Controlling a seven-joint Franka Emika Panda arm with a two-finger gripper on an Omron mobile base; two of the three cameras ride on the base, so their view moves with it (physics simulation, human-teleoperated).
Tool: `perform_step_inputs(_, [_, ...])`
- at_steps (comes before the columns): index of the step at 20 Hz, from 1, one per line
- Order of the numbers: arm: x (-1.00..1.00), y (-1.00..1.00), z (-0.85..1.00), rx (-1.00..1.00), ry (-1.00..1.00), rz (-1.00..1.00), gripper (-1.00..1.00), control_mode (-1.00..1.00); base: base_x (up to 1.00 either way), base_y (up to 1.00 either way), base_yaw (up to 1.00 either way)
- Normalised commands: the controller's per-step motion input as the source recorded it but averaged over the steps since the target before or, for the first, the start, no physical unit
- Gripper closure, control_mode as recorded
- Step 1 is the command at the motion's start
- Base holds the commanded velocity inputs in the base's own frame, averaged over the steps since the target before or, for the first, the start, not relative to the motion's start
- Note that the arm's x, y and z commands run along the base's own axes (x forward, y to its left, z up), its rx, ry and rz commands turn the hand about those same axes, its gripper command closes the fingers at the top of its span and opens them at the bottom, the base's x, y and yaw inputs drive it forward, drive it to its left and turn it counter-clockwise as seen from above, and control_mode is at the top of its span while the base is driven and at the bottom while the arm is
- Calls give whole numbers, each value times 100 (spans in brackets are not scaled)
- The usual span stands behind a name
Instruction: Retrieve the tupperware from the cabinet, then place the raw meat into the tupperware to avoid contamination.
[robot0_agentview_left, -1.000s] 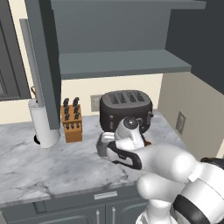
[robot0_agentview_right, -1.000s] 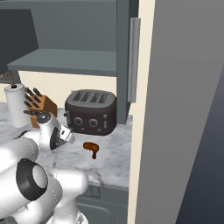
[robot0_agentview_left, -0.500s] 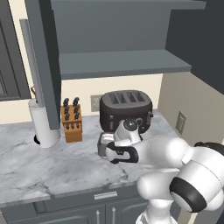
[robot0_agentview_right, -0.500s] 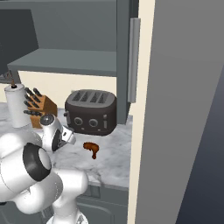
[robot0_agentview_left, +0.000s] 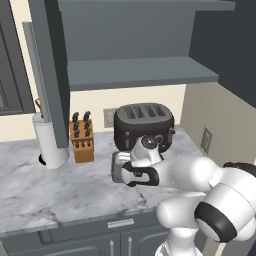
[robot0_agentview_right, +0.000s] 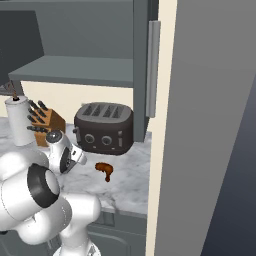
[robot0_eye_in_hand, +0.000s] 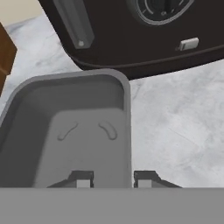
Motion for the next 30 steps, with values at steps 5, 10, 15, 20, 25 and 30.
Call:
perform_step_inputs(5, [0, 0, 3, 0, 0, 0, -100, -100, 0, 0, 0])
perform_step_inputs(10, [-4, 0, 30, 0, 0, -1, -100, -100, 0, 0, 0])
perform_step_inputs(15, [-20, -5, 39, 0, 2, -2, -100, -100, 0, 0, 0])
perform_step_inputs(20, [-29, -16, 20, 0, 5, -2, -100, -100, 0, 0, 0])
perform_step_inputs(25, [-31, -22, 21, 0, 5, -1, -100, -100, 0, 0, 0])
perform_step_inputs(30, [-28, -26, 19, 0, 5, 0, -100, -100, 0, 0, 0])
